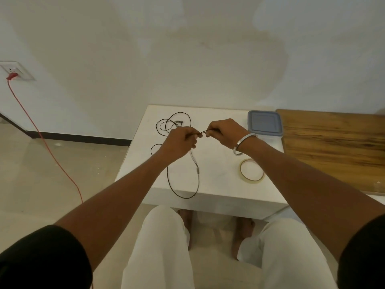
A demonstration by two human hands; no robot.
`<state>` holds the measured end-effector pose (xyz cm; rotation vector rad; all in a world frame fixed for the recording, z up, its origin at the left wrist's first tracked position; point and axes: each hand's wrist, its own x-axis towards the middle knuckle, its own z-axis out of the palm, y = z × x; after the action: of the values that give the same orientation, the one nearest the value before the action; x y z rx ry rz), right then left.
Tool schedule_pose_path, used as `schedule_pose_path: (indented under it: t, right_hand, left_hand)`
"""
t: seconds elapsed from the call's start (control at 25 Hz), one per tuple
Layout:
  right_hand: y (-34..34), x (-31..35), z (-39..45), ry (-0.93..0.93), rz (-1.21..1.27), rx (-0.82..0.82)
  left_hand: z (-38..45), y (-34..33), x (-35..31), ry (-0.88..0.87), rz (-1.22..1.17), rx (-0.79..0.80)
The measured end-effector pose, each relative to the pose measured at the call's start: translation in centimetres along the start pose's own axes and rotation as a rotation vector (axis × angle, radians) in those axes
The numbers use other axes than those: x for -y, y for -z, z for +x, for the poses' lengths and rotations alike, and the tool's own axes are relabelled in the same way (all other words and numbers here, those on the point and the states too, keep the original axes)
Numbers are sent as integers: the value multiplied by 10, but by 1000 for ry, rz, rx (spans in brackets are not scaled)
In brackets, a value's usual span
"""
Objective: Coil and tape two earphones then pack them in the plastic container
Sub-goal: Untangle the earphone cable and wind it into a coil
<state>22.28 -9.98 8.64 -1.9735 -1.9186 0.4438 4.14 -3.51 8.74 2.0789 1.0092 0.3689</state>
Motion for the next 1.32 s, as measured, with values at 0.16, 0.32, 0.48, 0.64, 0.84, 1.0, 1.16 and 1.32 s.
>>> schedule_pose_path:
  t: [0.16,0.32,0.48,0.64,0.84,1.0,1.16,1.32]
  right_hand:
    - [-1,-4,-5,-81,57,56]
    - [-2,-3,-8,-79,1,94]
    - [4,-13,-14,-146,-10,168]
    - [3,-11,-16,-179,143,279]
    - [4,5,-24,-316,591,590]
    - [8,36,-28,-374,1013,758]
    - [12,66,-17,-219,1372,676]
    - [3,74,-4,-174,1703,365]
  left_hand:
    - [-2,11,10,-21,-47,-109]
    - [-1,12,13,13,-121,-203]
    - [4,24,25,1,-6,-307]
    - [7,27,34,10,7,-311]
    - [7,22,41,72,16,-374]
    - [4,9,48,175,9,-329]
    - [-4,-12,37,189,80,-114]
    - [-15,-36,17,50,-38,-57]
